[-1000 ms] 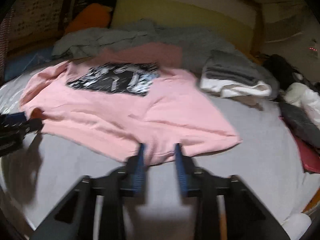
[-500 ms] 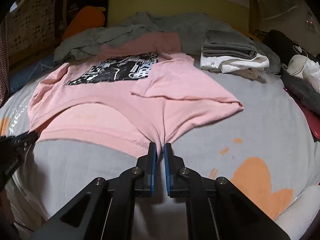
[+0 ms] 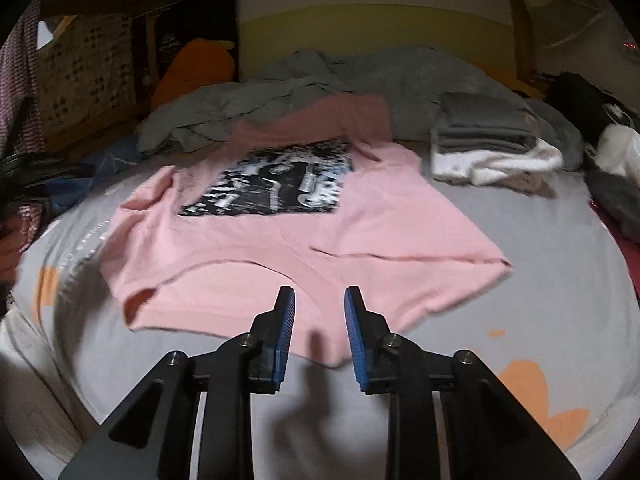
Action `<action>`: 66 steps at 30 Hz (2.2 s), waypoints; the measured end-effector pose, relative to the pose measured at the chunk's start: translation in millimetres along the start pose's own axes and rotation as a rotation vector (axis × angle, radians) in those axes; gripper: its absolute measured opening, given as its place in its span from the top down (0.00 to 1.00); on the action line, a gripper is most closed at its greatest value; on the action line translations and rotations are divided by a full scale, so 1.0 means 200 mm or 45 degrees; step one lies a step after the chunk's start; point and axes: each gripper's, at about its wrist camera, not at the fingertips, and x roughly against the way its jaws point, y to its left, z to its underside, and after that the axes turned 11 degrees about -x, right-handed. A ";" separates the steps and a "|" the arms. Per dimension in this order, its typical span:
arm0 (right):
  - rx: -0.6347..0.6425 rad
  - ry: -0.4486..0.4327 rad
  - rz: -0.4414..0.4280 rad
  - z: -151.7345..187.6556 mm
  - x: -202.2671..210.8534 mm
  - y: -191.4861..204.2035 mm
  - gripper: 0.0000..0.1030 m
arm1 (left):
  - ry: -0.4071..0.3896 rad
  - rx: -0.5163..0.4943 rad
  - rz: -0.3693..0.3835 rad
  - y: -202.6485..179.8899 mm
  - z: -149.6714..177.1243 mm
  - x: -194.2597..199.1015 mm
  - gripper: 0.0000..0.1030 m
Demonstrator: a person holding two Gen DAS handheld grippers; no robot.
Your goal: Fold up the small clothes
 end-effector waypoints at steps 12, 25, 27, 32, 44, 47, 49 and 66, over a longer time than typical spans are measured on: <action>0.031 0.072 -0.227 -0.10 -0.27 0.46 0.69 | 0.286 0.176 0.132 0.26 -0.14 -0.63 0.55; 0.151 0.151 -0.396 -0.09 -0.50 0.72 0.69 | 0.172 0.233 0.393 0.19 -0.07 -0.68 0.99; 0.164 0.167 -0.421 -0.04 -0.50 0.72 0.69 | 0.045 0.209 0.304 0.18 -0.08 -0.57 0.99; 0.136 0.156 -0.428 0.02 -0.45 0.60 0.69 | -0.137 0.195 0.111 0.23 -0.10 -0.25 0.99; 0.126 0.201 -0.492 0.03 -0.43 0.57 0.69 | 0.084 0.072 -0.285 0.44 0.08 -0.15 0.99; 0.175 0.228 -0.522 0.07 -0.44 0.63 0.69 | 0.154 0.178 -0.248 0.51 0.14 -0.19 0.98; 0.194 0.257 -0.550 0.11 -0.43 0.66 0.69 | 0.190 0.219 -0.181 0.53 0.15 -0.21 0.93; 0.367 0.306 -0.615 0.11 -0.51 1.13 0.59 | 0.212 0.373 -0.073 0.58 0.15 -0.29 0.98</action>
